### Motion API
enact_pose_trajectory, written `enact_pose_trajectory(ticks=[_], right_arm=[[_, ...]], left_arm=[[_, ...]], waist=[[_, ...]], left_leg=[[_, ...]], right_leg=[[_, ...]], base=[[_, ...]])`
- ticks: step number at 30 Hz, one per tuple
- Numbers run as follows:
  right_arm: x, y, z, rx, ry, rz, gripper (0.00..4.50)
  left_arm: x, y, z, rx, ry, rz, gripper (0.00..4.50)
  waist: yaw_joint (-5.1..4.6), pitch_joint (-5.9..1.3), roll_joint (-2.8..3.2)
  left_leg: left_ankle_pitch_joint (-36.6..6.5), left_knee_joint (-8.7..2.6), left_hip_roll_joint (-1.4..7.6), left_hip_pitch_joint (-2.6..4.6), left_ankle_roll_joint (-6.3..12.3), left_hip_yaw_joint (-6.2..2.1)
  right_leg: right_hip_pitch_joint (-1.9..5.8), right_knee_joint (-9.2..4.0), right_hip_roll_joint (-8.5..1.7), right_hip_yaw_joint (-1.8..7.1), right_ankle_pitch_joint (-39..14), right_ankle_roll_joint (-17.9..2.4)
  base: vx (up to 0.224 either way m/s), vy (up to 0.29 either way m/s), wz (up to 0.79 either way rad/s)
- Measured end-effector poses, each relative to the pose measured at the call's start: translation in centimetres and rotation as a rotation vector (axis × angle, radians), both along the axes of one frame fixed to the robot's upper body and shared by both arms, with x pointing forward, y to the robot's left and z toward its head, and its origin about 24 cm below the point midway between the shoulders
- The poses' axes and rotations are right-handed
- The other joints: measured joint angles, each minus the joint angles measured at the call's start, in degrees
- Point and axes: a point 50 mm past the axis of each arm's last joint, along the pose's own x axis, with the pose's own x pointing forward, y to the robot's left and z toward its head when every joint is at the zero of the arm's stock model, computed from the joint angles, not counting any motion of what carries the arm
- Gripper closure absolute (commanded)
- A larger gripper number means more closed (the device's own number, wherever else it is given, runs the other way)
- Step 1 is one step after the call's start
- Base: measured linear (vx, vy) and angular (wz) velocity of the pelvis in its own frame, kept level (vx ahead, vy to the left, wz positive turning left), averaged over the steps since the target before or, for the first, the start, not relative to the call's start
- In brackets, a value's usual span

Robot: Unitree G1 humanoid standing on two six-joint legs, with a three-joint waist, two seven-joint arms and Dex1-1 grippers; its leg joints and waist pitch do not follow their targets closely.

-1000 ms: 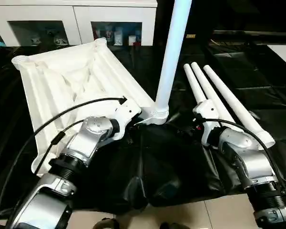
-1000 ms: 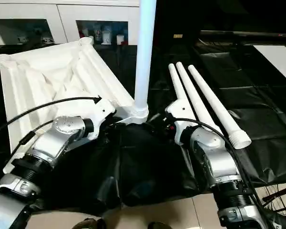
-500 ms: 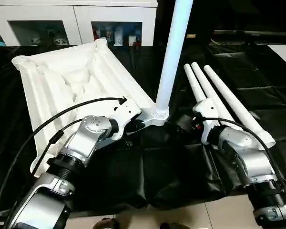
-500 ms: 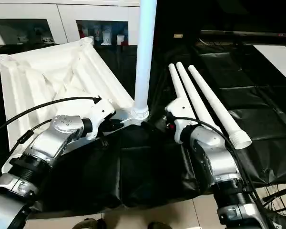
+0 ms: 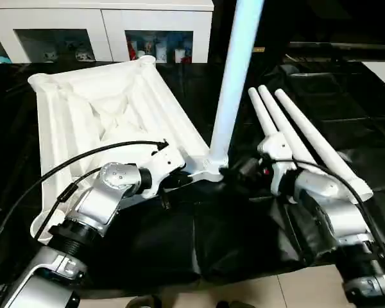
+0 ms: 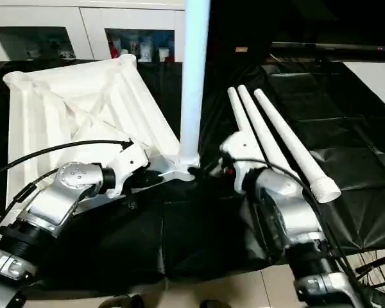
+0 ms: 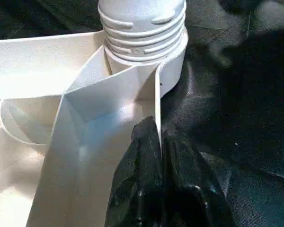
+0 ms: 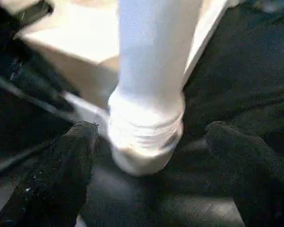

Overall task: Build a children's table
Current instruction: Rotate leg to tighten

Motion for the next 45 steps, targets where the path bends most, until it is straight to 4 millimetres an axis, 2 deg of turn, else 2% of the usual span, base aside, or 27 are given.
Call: enact_pose_trajectory(ticks=[3, 6, 8, 16, 21, 27, 28, 30, 35, 36, 45], right_arm=[[0.0, 0.0, 0.1, -0.004, -0.005, 0.006, 0.5], [0.2, 0.2, 0.3, -0.007, -0.028, 0.008, 0.5], [0.2, 0.4, 0.4, -0.005, -0.036, 0.006, 0.5], [0.3, 2.0, 0.2, 0.021, -0.029, 0.058, 0.5], [0.4, 2.2, 0.0, 0.027, -0.022, 0.06, 0.5], [0.6, 2.3, -0.6, 0.023, -0.017, 0.058, 0.5], [0.6, 2.2, -0.7, 0.017, -0.014, 0.058, 0.8], [0.6, 2.1, -1.0, 0.007, -0.005, 0.054, 0.8], [0.7, 2.3, -1.0, 0.012, -0.011, 0.054, 1.28], [0.8, 2.3, -1.0, 0.012, -0.012, 0.055, 1.51], [0.9, 2.5, -1.1, 0.015, -0.02, 0.056, 1.78]], left_arm=[[0.0, -0.2, 0.0, -0.009, 0.016, -0.015, 4.43], [-0.1, -0.3, -0.1, -0.023, 0.044, -0.044, 4.43], [0.0, -0.3, -0.1, -0.019, 0.044, -0.055, 4.43], [-0.4, 0.0, -0.2, -0.019, 0.047, -0.073, 4.43], [-0.6, 0.0, -0.3, -0.02, 0.046, -0.075, 4.43], [-0.6, 0.2, -0.2, -0.013, 0.049, -0.081, 4.43], [-0.6, 0.3, -0.2, -0.012, 0.05, -0.083, 4.5], [-0.6, 0.3, -0.2, -0.01, 0.05, -0.083, 4.5], [-0.5, 0.3, -0.1, -0.007, 0.053, -0.087, 4.5], [-0.5, 0.3, -0.1, -0.007, 0.053, -0.088, 4.5], [-0.4, 0.4, -0.1, -0.004, 0.053, -0.085, 4.5]], waist=[[0.06, 0.02, 0.27], [0.31, -0.04, 1.31], [0.7, -0.08, 1.55], [1.19, -0.19, 1.16], [1.3, -0.38, 0.84], [1.3, -0.39, 0.83], [1.3, -0.39, 0.83], [1.3, -0.39, 0.84], [1.33, -0.4, 0.86], [1.34, -0.4, 0.86], [1.34, -0.41, 0.87]], left_leg=[[0.0, 0.0, -0.01, -0.01, 0.0, 0.0], [-0.01, 0.02, -0.06, -0.08, 0.0, -0.02], [-0.01, 0.01, -0.05, -0.08, 0.0, -0.02], [0.0, 0.1, -0.01, -0.08, 0.01, -0.03], [0.0, 0.12, -0.02, -0.09, 0.01, -0.03], [0.0, 0.12, -0.01, -0.1, 0.01, -0.03], [0.0, 0.12, -0.01, -0.1, 0.01, -0.03], [0.0, 0.12, -0.01, -0.1, 0.01, -0.03], [0.0, 0.13, -0.01, -0.09, 0.0, -0.03], [0.0, 0.14, -0.01, -0.09, 0.0, -0.03], [0.0, 0.32, 0.0, -0.1, 0.0, -0.04]], right_leg=[[0.0, -0.01, -0.01, 0.0, 0.0, 0.0], [0.0, -0.06, -0.05, -0.01, 0.01, -0.02], [-0.01, -0.03, -0.04, -0.04, 0.01, -0.02], [-0.01, 0.03, -0.05, -0.07, 0.0, -0.01], [0.0, 0.02, -0.06, -0.06, 0.0, 0.0], [0.0, 0.03, -0.05, -0.07, 0.0, 0.0], [0.0, 0.03, -0.05, -0.07, 0.0, -0.01], [-0.01, 0.03, -0.05, -0.08, 0.01, -0.01], [-0.01, 0.08, -0.05, -0.08, 0.01, -0.01], [0.0, 0.08, -0.05, -0.08, 0.01, -0.01], [0.0, 0.24, -0.06, -0.07, 0.02, -0.03]], base=[[0.0, 0.0, 0.0], [0.0, 0.0, 0.0], [0.0, 0.0, 0.0], [0.0, 0.0, 0.0], [0.0, 0.0, 0.0], [0.0, 0.0, 0.0], [0.0, 0.0, 0.0], [0.0, 0.0, 0.0], [0.0, 0.0, 0.0], [0.0, 0.0, 0.0], [0.0, 0.0, 0.0]])
